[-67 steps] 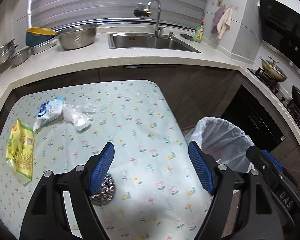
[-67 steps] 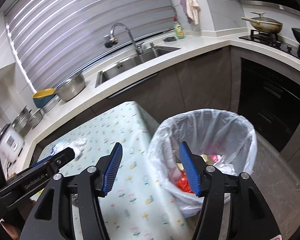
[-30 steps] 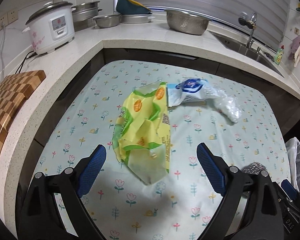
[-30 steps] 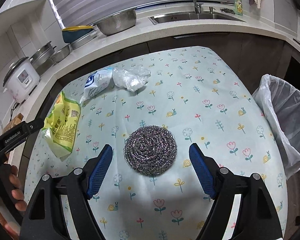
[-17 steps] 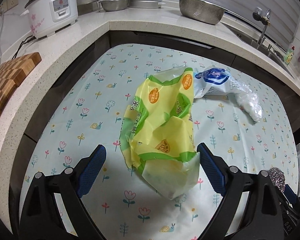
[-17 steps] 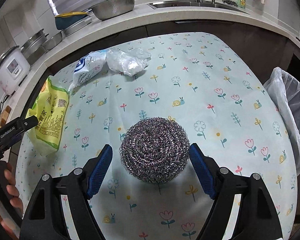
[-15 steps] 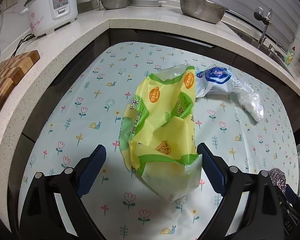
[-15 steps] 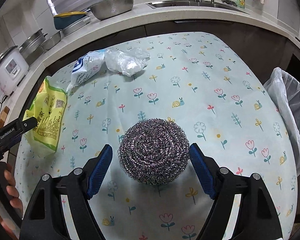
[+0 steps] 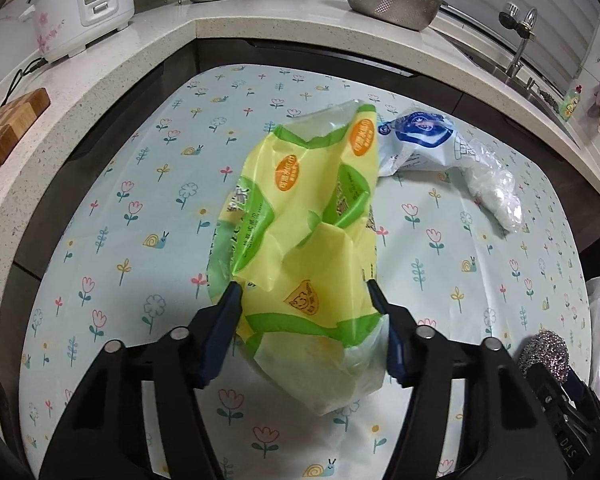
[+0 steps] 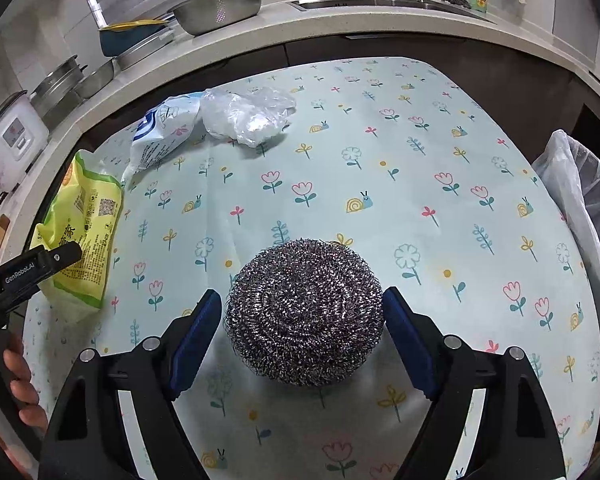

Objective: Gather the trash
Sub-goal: 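Lift and carry the bread bag and steel wool scrubber over the bin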

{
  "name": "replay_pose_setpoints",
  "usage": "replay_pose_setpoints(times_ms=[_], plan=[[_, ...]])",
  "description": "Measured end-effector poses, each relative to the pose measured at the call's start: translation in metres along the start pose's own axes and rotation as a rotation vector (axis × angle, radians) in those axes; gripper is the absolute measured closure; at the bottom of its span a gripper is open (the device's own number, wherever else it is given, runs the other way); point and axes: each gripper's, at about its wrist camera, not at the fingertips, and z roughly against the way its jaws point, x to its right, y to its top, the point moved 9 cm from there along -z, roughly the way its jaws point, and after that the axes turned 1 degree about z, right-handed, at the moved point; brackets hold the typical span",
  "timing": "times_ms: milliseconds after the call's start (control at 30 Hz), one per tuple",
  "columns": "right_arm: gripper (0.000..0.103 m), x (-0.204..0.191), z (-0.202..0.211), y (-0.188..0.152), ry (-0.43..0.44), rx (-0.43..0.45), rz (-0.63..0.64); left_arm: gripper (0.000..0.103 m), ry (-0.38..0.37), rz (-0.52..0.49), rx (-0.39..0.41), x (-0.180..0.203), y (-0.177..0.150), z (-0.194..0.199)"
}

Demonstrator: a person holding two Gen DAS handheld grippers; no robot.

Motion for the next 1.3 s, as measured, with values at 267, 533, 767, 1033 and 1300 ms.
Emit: replay_pose_setpoints(times_ms=[267, 533, 767, 1033, 1300], plan=[[0.04, -0.003, 0.017, 0.001, 0.031, 0.031, 0.008, 0.071, -0.043, -0.045, 0.034, 0.022, -0.003, 0.024], [0.042, -0.006, 0.054, 0.01, 0.059, 0.105, 0.029, 0.073, -0.094, -0.085, 0.089, 0.052, -0.004, 0.063], [0.042, 0.007, 0.092, 0.024, 0.073, 0.182, 0.005, 0.073, -0.145, -0.137, 0.133, 0.092, -0.005, 0.096], [0.042, 0.046, 0.13, 0.035, 0.068, 0.259, -0.047, 0.073, -0.19, -0.215, 0.161, 0.147, -0.015, 0.12], [0.042, 0.097, 0.156, 0.035, 0.043, 0.303, -0.108, 0.073, -0.228, -0.307, 0.172, 0.208, -0.034, 0.135]])
